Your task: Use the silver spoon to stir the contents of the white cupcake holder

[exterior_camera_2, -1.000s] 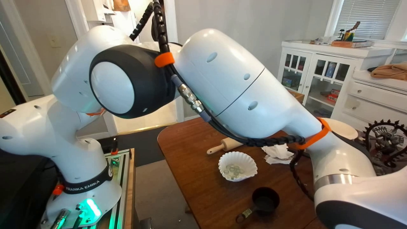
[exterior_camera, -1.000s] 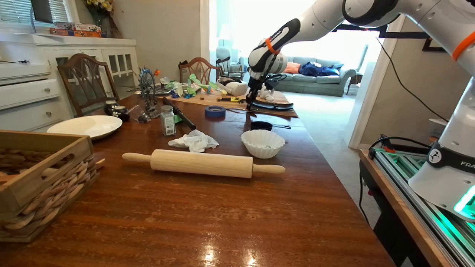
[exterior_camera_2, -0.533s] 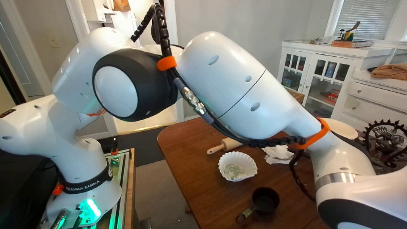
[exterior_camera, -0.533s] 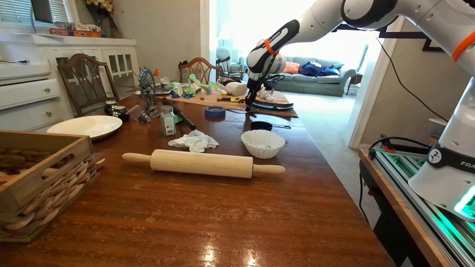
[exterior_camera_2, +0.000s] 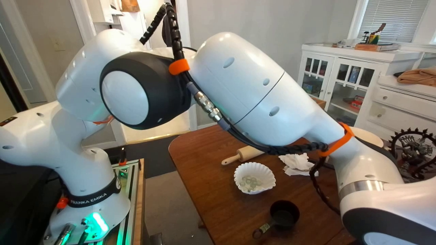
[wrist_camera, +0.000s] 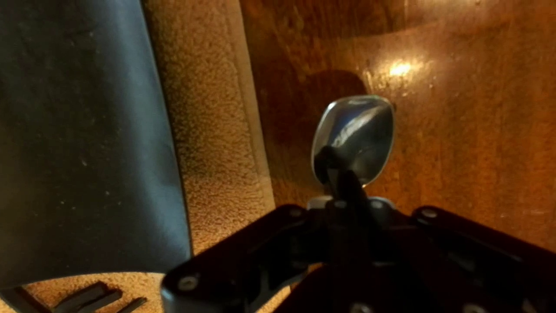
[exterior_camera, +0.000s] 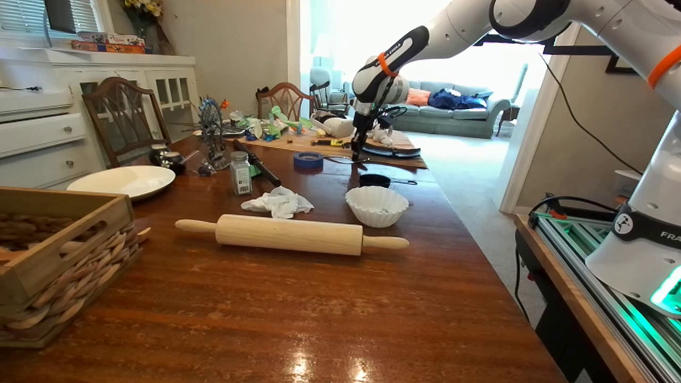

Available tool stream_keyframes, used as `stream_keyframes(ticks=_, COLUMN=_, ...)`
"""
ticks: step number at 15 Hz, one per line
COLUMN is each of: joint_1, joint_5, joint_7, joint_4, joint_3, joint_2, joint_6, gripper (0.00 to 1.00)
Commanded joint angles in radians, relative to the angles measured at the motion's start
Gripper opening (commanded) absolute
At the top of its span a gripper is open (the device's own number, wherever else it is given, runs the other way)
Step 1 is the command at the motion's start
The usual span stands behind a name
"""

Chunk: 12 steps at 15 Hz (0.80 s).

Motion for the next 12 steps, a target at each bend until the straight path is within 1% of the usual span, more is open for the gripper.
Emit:
stream_keyframes(ticks=1, joint_1=0.000, joint_5=0.003, joint_7=-0.045, joint_4=-0.083, joint_3=0.025, joint_2=-0.042, joint_6=-0.048, gripper=0.00)
stream_keyframes(ticks=5, joint_1=0.008, joint_5=-0.001, joint_7=-0.060, joint_4=-0.202, joint_3=0.037, joint_2=-0.117, joint_6=-0.052, gripper=0.00)
stream_keyframes(ticks=12, joint_1=0.038, joint_5=-0.002, joint_7=-0.098, joint_4=-0.435, joint_3=0.033, joint_2=-0.252, joint_6=-0.036, gripper=0.00)
